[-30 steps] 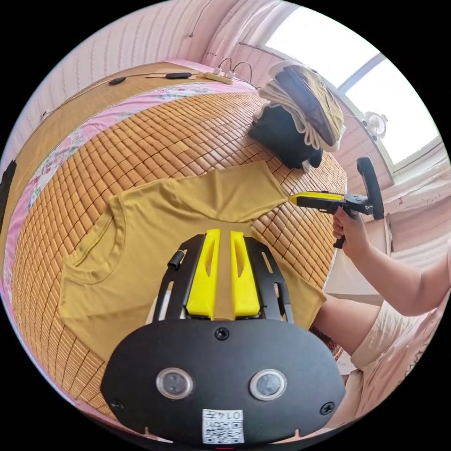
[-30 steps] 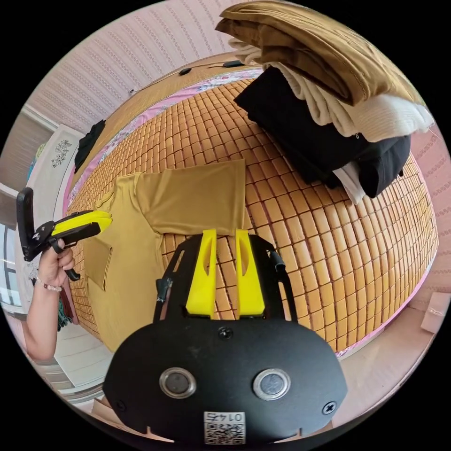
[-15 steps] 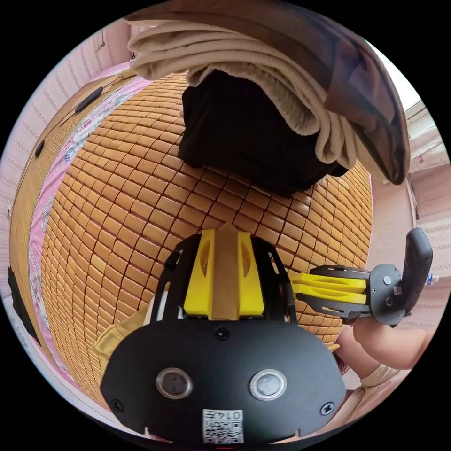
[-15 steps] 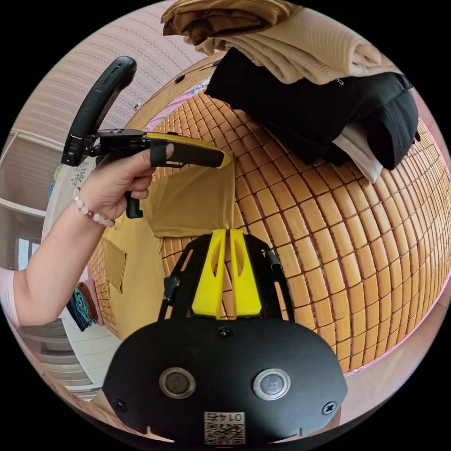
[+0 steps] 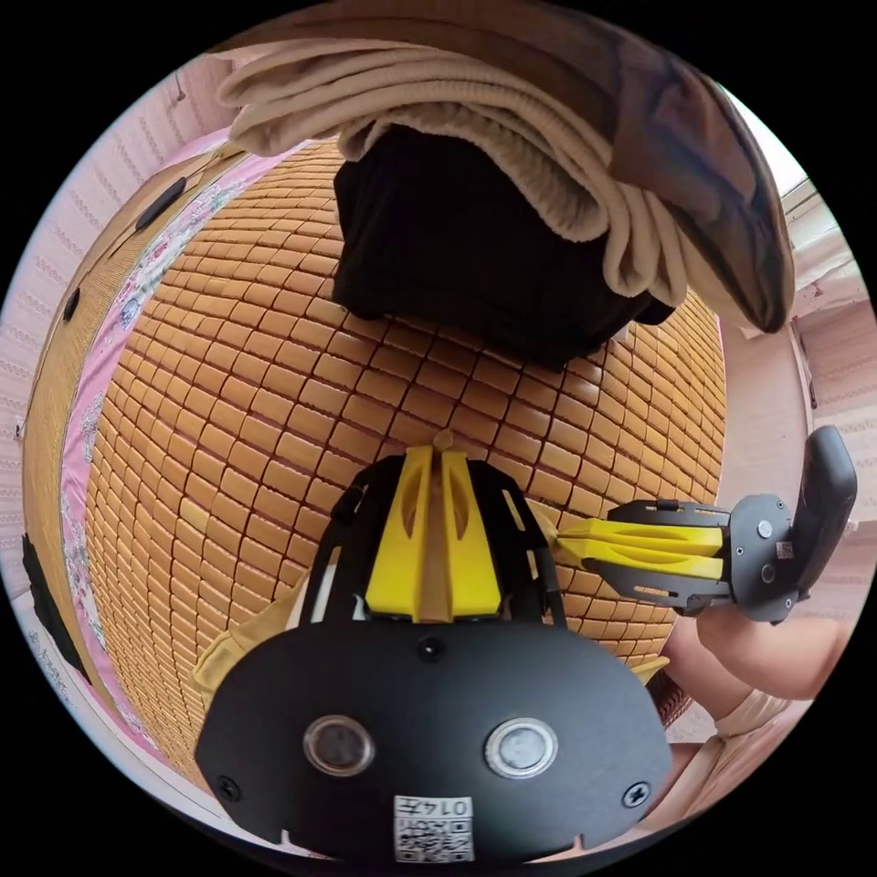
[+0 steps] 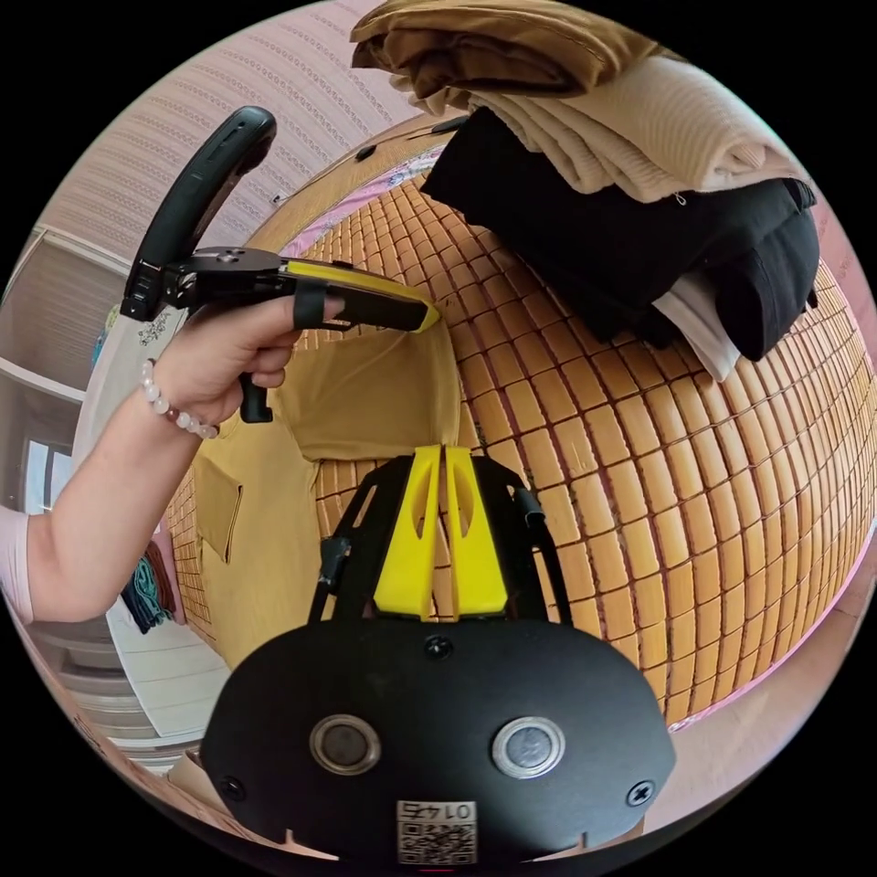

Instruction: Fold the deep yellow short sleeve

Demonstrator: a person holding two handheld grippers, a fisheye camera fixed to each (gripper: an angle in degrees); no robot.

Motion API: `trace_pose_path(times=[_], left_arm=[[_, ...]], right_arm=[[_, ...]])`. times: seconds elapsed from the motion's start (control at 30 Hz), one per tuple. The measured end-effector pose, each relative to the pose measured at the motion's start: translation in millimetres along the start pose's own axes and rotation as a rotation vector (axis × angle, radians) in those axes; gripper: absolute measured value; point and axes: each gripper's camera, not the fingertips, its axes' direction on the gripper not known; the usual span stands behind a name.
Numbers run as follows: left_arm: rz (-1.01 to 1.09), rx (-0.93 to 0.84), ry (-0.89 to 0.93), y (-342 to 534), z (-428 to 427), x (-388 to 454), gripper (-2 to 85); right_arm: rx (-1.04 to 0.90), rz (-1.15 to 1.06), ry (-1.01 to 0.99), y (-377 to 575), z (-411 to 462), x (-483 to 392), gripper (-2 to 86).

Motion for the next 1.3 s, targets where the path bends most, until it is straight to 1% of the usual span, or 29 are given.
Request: trace_pose_path(times=[0.3, 0.43, 0.53, 0.6, 0.63, 0.7, 0.77, 0.8, 0.87, 0.93, 1.0, 1.07, 1.17, 1.2, 1.3], left_arm=[[-0.102, 0.046, -0.005, 48, -59, -40, -0.7], [-0.162, 0.1, 0.002, 78, -92, -62, -0.7], [-0.231, 0.18, -0.005, 120, -134, -84, -0.6], [-0.293, 0.255, 0.004, 175, -172, -98, -0.3], [-0.31, 0.269, 0.017, 191, -179, -101, -0.1], [-0.396, 0.297, 0.094, 260, -188, -111, 0.9], [-0.496, 0.278, 0.146, 307, -175, -117, 3.0], [-0.569, 0.234, 0.172, 336, -163, -119, 4.6], [-0.651, 0.158, 0.182, 369, -150, -119, 6.3], [-0.702, 0.128, 0.192, 395, -148, -117, 6.5], [-0.768, 0.171, 0.182, 426, -161, -120, 6.3], [-0.824, 0.226, 0.162, 450, -173, -129, 6.0], [-0.914, 0.289, 0.069, 488, -194, -155, 5.7], [-0.94, 0.3, 0.02, 501, -202, -168, 5.7], [-1.013, 0.354, -0.045, 532, -218, -201, 6.2]], right_arm=[[0.053, -0.063, -0.04, -5, -38, -26, 0.2], [0.072, -0.134, -0.113, -7, -55, -52, 0.2], [0.105, -0.233, -0.231, -3, -73, -81, 0.2], [0.083, -0.31, -0.287, 2, -78, -101, 0.2], [0.051, -0.364, -0.33, 7, -78, -115, 0.2], [-0.047, -0.44, -0.375, 16, -66, -134, 0.2], [-0.171, -0.5, -0.327, 33, -36, -152, 0.3], [-0.194, -0.507, -0.309, 37, -29, -155, 0.3], [-0.315, -0.525, -0.256, 49, -3, -162, 0.5], [-0.348, -0.549, -0.24, 52, 4, -166, 0.9], [-0.329, -0.571, -0.205, 45, 4, -169, 1.6], [-0.253, -0.58, -0.132, 20, 4, -171, 3.6], [-0.148, -0.572, -0.037, -23, 15, -175, 7.9], [-0.132, -0.564, -0.021, -32, 19, -176, 8.7], [-0.105, -0.541, -0.017, -70, 43, -181, 10.7]])
